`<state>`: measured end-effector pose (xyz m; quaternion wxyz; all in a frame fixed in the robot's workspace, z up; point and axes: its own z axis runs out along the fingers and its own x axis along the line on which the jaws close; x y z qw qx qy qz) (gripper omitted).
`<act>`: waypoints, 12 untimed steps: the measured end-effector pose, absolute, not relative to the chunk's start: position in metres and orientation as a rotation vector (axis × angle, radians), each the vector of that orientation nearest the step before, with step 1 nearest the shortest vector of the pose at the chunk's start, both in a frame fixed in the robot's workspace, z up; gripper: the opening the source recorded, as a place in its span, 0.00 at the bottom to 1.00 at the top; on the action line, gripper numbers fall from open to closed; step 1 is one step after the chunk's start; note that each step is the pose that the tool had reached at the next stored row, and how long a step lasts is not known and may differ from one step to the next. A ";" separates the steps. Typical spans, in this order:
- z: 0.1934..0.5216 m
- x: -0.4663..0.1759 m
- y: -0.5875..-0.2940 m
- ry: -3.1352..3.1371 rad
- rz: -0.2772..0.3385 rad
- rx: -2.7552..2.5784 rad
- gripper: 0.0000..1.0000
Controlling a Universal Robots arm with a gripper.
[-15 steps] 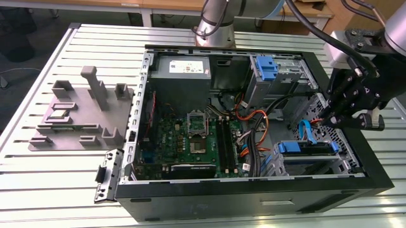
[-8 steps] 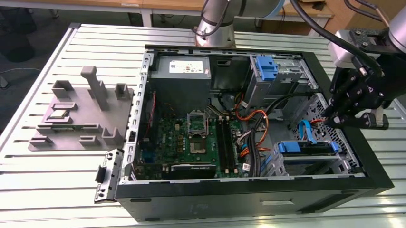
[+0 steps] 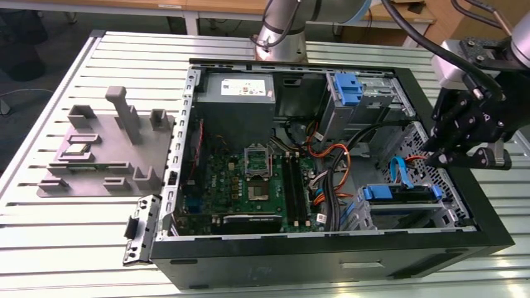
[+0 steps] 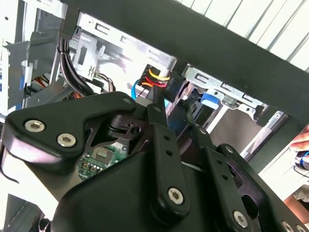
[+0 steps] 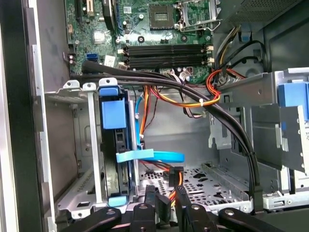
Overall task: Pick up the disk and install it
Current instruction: 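Insert the second disk wire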
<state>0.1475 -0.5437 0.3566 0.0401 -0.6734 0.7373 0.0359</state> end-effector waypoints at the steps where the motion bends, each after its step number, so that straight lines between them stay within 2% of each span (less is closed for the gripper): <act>1: 0.356 0.149 -0.544 2.259 0.110 -2.063 0.31; 12: 0.352 0.161 -0.542 2.268 0.110 -2.072 0.31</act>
